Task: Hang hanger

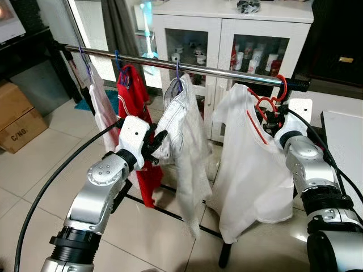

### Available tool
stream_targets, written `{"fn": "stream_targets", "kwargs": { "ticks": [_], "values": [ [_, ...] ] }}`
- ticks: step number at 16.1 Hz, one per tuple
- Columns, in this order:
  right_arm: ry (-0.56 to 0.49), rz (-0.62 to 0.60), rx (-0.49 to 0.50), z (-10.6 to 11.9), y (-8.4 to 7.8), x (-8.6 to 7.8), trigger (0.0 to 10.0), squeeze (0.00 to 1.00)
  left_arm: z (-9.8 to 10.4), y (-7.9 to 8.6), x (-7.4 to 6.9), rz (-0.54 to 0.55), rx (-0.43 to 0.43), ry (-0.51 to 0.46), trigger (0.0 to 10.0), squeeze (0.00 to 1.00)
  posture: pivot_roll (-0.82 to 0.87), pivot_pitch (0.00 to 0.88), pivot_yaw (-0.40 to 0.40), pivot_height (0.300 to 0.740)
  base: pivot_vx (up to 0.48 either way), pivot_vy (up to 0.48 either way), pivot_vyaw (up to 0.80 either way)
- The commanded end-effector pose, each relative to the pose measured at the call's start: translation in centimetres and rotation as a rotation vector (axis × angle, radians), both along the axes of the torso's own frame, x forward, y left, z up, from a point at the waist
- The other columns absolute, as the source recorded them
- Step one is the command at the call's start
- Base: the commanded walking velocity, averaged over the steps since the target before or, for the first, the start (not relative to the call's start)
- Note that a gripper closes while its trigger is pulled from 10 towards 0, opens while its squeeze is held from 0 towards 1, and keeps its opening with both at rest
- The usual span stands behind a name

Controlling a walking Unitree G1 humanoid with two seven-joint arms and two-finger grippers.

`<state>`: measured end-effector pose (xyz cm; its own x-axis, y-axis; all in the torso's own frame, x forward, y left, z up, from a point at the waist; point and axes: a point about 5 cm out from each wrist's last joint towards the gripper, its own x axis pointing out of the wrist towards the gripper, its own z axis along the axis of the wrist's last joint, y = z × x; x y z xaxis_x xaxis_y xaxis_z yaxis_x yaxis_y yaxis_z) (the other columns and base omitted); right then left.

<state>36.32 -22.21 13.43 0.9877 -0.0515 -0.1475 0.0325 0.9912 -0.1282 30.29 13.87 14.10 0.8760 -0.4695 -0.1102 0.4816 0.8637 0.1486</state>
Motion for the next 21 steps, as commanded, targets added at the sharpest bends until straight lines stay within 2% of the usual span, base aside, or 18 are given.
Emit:
{"fn": "stream_targets", "kwargs": {
  "ticks": [1,3,4,5,7,8,10,12,13,17,20,21],
  "values": [
    [-0.022,-0.004,0.017,0.3,-0.1,-0.1,10.0,0.39,0.2,0.5,0.1,0.016,-0.005,0.004,10.0,0.0,0.03,0.0,0.074,0.74,0.0,0.0,0.0],
    [-0.024,-0.005,0.017,0.4,-0.2,-0.1,10.0,0.49,0.2,0.5,0.2,0.018,-0.005,0.004,10.0,0.0,0.03,0.0,0.074,0.74,0.0,0.0,0.0],
    [-0.027,-0.002,0.011,0.6,-0.1,0.0,10.0,0.45,0.2,0.5,0.2,0.019,-0.005,0.004,10.0,0.0,0.03,0.0,0.073,0.74,0.0,0.0,0.0],
    [-0.028,0.003,0.009,0.7,-0.1,0.0,10.0,0.3,0.2,0.6,0.2,0.02,-0.005,0.004,10.0,0.0,0.03,0.0,0.073,0.74,0.0,0.0,0.0],
    [-0.026,0.029,0.013,0.8,0.1,0.0,10.0,0.35,0.2,0.6,0.2,0.021,-0.003,0.005,10.0,0.0,0.03,0.0,0.072,0.74,0.0,0.0,0.0],
    [-0.026,0.031,0.014,0.8,0.1,0.0,10.0,0.96,0.2,0.6,0.2,0.021,-0.003,0.006,10.0,0.0,0.03,0.0,0.071,0.74,0.0,0.0,0.0],
    [-0.026,0.019,-0.006,0.9,0.1,0.0,10.0,1.0,0.2,0.6,0.2,0.02,-0.003,0.006,10.0,0.0,0.03,0.0,0.071,0.74,0.0,0.0,0.0],
    [-0.024,0.016,-0.014,1.0,0.1,0.0,10.0,0.13,0.2,0.5,0.2,0.019,-0.002,0.006,10.0,0.0,0.03,0.0,0.07,0.74,0.0,0.0,0.0],
    [-0.02,0.02,-0.022,1.0,0.2,-0.1,10.0,0.0,0.2,0.5,0.1,0.018,-0.001,0.006,10.0,0.0,0.03,0.0,0.069,0.74,0.0,0.0,0.0],
    [0.03,0.027,-0.031,0.9,0.1,-1.0,10.0,0.0,0.2,0.4,0.0,0.018,0.0,0.009,10.0,0.0,0.03,0.0,0.062,0.74,0.0,0.0,0.0],
    [0.083,0.011,0.007,-0.2,-0.5,-2.1,10.0,0.0,0.1,0.4,-0.2,0.012,0.005,0.015,10.0,0.0,0.03,0.0,0.064,0.74,0.0,0.0,0.0],
    [0.092,0.026,0.027,-0.3,-0.3,-2.7,10.0,1.0,0.1,0.4,-0.2,0.007,0.008,0.017,10.0,0.0,0.03,0.0,0.067,0.74,0.0,0.0,0.0]
  ]
}}
